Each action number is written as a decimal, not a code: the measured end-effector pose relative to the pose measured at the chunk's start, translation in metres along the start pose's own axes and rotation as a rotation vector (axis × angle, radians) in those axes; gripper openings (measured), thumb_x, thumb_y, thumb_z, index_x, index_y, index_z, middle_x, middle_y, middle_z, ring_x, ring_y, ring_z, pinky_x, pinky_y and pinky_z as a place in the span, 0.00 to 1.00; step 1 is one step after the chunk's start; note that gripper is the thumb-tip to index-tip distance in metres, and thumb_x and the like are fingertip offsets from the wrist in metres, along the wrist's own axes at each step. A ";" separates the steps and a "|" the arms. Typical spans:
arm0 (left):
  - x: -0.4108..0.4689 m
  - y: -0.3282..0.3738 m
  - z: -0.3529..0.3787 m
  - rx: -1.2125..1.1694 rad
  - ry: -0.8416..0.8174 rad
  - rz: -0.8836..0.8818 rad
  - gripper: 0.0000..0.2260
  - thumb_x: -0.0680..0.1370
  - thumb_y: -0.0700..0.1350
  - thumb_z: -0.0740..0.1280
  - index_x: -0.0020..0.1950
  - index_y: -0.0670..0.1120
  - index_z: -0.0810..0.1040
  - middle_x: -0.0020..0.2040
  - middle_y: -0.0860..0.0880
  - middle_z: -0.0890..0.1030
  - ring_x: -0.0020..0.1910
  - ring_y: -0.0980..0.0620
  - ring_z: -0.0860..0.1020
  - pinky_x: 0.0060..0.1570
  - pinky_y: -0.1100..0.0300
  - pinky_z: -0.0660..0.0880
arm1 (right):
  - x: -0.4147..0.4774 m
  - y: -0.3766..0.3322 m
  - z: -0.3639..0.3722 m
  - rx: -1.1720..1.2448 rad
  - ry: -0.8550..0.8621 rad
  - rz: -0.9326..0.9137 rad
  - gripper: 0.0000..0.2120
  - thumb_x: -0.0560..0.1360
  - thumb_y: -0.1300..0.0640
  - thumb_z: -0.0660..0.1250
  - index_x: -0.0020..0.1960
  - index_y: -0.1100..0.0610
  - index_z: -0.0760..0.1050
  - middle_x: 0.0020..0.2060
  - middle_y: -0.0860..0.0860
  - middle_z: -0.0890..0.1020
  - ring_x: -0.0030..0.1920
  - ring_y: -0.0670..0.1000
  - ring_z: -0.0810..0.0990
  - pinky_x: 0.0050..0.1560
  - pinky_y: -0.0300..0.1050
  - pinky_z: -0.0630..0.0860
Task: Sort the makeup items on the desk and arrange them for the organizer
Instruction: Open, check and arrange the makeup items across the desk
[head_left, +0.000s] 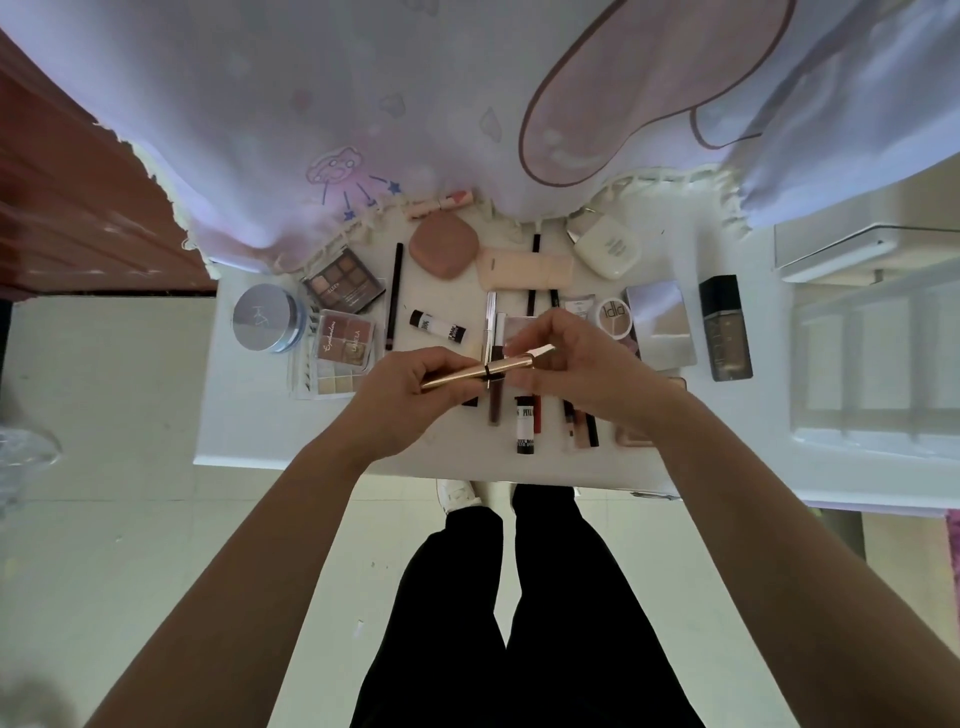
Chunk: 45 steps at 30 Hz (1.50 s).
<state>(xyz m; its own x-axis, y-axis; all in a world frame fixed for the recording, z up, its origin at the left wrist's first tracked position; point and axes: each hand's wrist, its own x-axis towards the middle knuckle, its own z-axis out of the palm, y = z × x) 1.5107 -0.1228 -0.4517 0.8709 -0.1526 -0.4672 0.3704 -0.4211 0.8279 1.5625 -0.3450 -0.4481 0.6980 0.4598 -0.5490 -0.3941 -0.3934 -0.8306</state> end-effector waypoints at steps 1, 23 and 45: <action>0.000 -0.001 0.000 -0.001 0.000 -0.001 0.06 0.76 0.46 0.73 0.50 0.57 0.83 0.30 0.58 0.76 0.29 0.60 0.69 0.30 0.71 0.64 | -0.001 -0.001 -0.002 0.030 -0.023 0.034 0.22 0.71 0.47 0.77 0.61 0.50 0.75 0.53 0.51 0.83 0.49 0.50 0.84 0.53 0.45 0.81; 0.000 -0.005 0.004 -0.009 -0.006 -0.012 0.07 0.76 0.44 0.73 0.54 0.51 0.84 0.39 0.41 0.80 0.31 0.58 0.70 0.30 0.70 0.66 | 0.004 0.006 -0.007 0.147 -0.113 0.186 0.25 0.70 0.41 0.74 0.62 0.51 0.77 0.54 0.52 0.85 0.51 0.53 0.85 0.51 0.46 0.81; 0.002 -0.002 0.007 0.018 0.008 0.015 0.08 0.76 0.44 0.73 0.54 0.53 0.83 0.40 0.42 0.82 0.31 0.58 0.71 0.30 0.70 0.68 | 0.002 0.006 -0.006 0.164 -0.090 0.237 0.21 0.75 0.40 0.68 0.56 0.57 0.79 0.46 0.55 0.85 0.43 0.55 0.85 0.37 0.40 0.79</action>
<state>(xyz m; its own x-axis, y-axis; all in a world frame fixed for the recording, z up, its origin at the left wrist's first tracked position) 1.5090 -0.1281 -0.4564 0.8789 -0.1519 -0.4521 0.3515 -0.4346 0.8292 1.5649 -0.3517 -0.4535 0.5218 0.4420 -0.7296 -0.6363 -0.3680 -0.6780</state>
